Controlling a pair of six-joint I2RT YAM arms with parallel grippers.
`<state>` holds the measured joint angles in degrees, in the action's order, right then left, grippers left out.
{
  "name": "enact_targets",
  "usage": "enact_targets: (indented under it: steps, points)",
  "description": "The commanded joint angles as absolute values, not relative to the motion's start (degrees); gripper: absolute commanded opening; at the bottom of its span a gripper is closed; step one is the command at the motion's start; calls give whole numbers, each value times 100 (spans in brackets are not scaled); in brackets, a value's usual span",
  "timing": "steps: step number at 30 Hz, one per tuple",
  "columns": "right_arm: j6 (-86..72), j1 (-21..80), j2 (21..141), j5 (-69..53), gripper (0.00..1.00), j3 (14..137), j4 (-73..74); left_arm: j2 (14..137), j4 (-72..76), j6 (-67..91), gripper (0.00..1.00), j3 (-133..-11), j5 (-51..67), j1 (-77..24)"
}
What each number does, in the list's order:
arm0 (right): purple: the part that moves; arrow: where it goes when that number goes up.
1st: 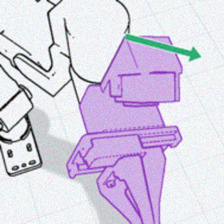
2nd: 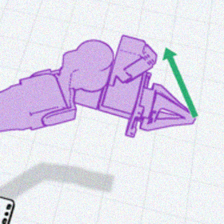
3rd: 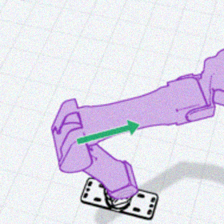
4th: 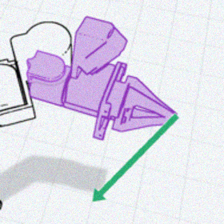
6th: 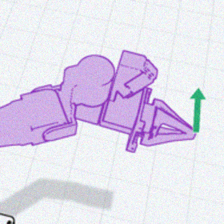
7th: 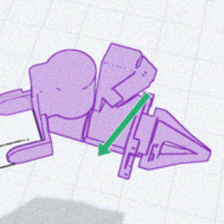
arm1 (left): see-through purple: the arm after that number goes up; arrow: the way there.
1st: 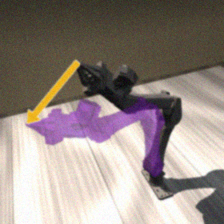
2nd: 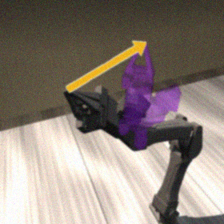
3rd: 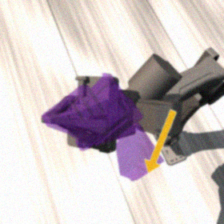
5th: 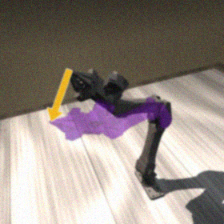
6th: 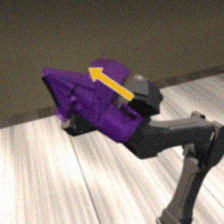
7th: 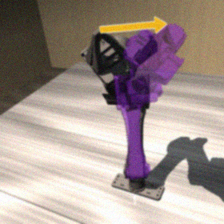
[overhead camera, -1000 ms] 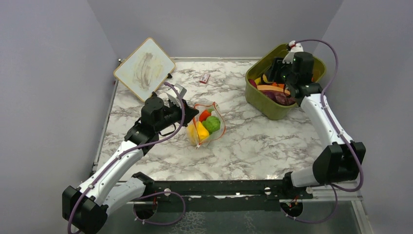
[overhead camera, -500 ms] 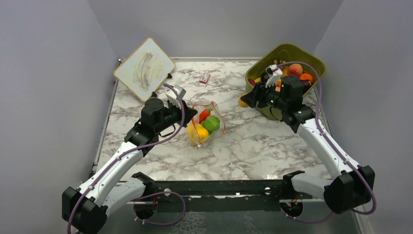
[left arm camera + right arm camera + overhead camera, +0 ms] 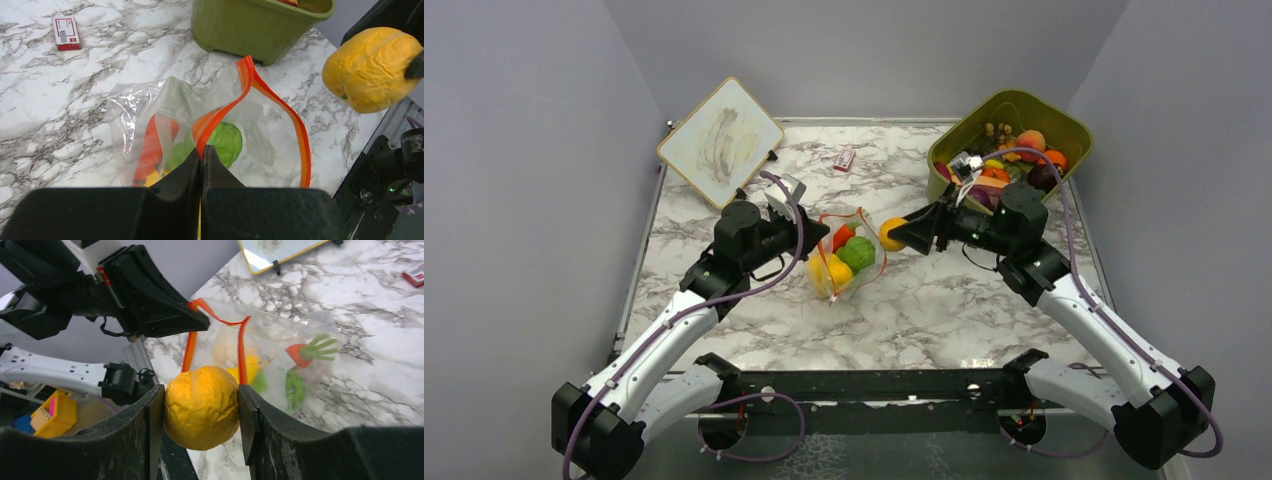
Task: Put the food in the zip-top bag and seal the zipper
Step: Pick up the fake vegetable from the bin, then place the fake vegetable in the zipper food storage bag.
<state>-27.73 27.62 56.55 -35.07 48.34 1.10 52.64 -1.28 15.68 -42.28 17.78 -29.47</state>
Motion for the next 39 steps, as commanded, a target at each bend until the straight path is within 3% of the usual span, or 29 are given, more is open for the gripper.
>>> enact_targets:
  steps: [1,24,39]
  points:
    - [-2894,3301,5775,-3158,40,4928,-233,5312,86,1573,0,-4232,1988,-2940]
    - [-1244,5420,7879,131,44,5772,-386,5356,-187,1669,0,-4436,2135,-2944]
    - [-1336,5484,8288,759,44,5135,-1808,5169,-156,1652,0,-4407,2033,-2944]
